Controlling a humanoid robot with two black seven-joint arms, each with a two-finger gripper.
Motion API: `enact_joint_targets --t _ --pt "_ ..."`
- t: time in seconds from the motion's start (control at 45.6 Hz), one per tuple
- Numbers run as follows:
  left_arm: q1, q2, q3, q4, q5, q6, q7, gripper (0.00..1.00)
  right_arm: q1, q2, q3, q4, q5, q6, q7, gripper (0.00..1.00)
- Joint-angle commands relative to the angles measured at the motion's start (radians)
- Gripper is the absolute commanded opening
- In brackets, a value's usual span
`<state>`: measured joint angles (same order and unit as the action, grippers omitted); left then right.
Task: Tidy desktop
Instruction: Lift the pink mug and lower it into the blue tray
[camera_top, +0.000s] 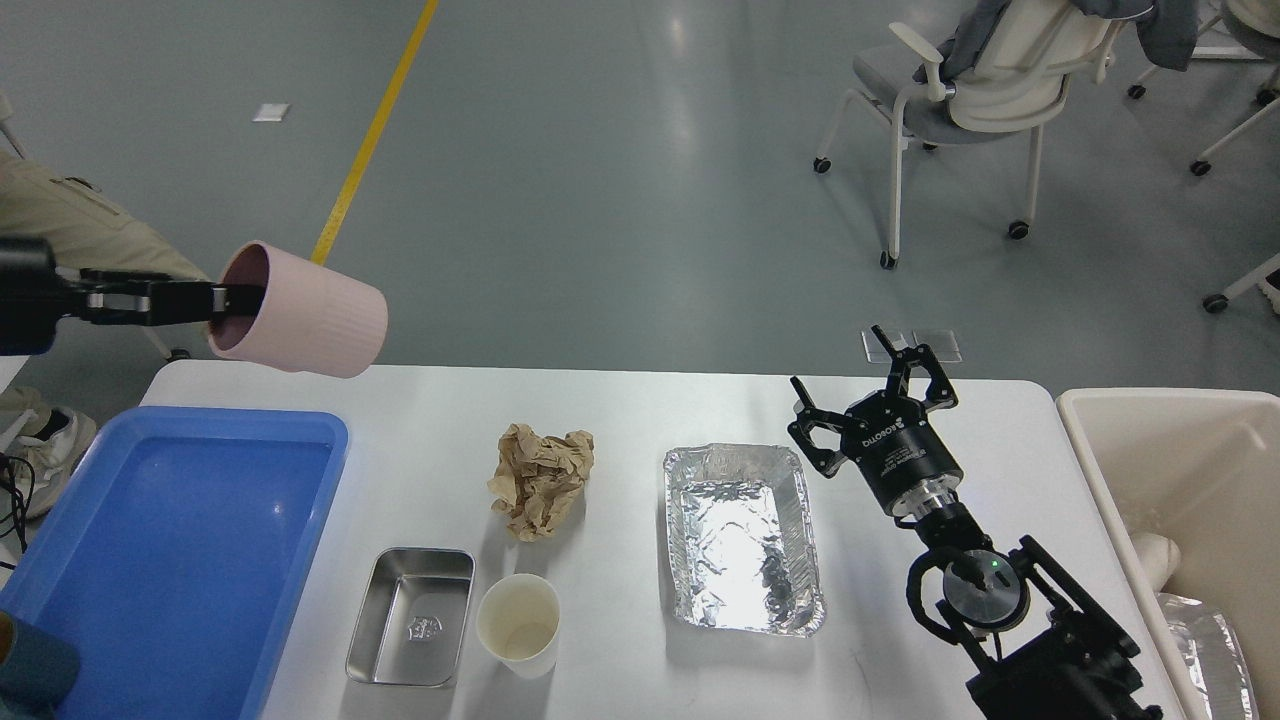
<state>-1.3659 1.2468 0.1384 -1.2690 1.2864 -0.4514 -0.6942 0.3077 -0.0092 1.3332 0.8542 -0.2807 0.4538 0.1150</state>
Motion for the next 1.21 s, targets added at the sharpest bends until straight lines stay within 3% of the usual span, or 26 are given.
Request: enact_joint_targets --t 0.0,0.198,0.571,0.9,1.185 --pt "-0.004 0.128 0.001 -0.078 0.025 -0.016 -0.004 0.02 0.001 0.000 0.000 0.000 0.000 0.000 -0.001 1.00" --pt "-0.007 0.244 0.001 -0.107 0.229 -0.047 -0.042 0.03 -0.001 0.000 0.000 0.000 0.000 0.000 -0.001 1.00" --pt "0.108 0.321 0.003 -0.176 0.475 -0.026 -0.053 0.04 -0.001 -0.002 0.000 0.000 0.000 0.003 0.000 1.00" --pt "0.350 0.345 0.003 -0.184 0.712 0.207 -0.064 0.04 -0.005 -0.002 0.001 -0.001 0.000 0.005 0.002 1.00" --pt "0.400 0.280 0.004 -0.095 0.763 0.289 -0.050 0.04 -0.009 -0.002 0.001 -0.001 0.000 0.005 0.002 1.00"
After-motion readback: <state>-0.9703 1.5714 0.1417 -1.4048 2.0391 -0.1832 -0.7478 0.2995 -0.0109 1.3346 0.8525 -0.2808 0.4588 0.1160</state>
